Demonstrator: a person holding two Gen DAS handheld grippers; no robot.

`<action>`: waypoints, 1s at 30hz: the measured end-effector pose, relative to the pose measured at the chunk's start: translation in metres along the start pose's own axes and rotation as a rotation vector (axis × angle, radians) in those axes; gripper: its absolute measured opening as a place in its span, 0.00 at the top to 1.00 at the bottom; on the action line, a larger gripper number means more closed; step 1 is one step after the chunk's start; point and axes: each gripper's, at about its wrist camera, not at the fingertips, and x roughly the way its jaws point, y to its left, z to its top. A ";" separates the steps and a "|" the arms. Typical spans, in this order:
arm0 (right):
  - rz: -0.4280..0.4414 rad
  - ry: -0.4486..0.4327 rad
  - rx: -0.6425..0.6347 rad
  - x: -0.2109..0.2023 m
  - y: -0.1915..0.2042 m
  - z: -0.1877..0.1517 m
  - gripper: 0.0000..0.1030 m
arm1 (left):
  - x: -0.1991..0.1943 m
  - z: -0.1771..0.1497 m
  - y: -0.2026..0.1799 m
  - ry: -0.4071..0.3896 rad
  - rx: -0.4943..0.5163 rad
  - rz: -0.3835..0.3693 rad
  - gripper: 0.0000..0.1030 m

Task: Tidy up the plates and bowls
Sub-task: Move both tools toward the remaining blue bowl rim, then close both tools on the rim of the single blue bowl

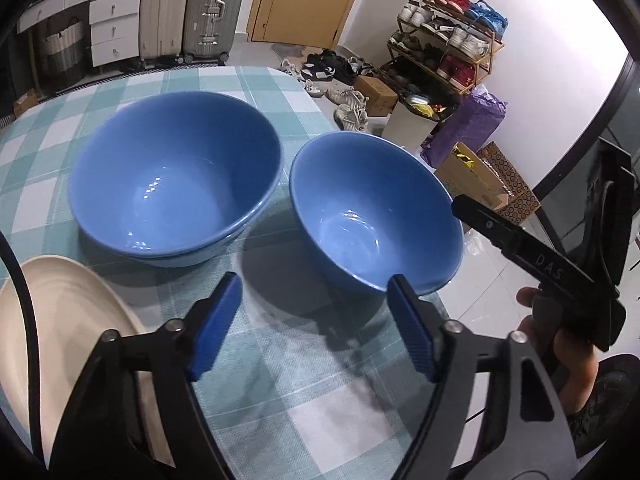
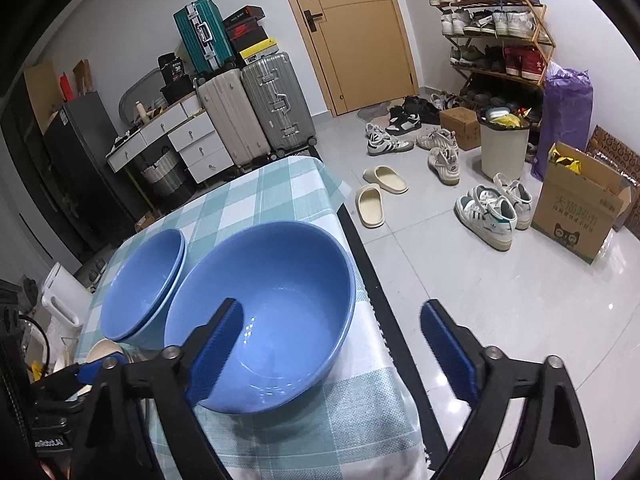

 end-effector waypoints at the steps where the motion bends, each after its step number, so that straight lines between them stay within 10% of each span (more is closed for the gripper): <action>1: 0.004 0.004 0.001 0.002 0.000 0.000 0.19 | 0.004 0.001 -0.001 0.003 -0.003 -0.001 0.34; 18: 0.054 0.017 0.016 0.021 0.000 -0.010 0.66 | 0.057 0.018 -0.010 0.028 -0.004 0.024 0.62; 30: 0.056 0.004 0.029 0.023 -0.004 -0.009 0.76 | 0.062 0.021 -0.017 0.023 0.021 0.021 0.74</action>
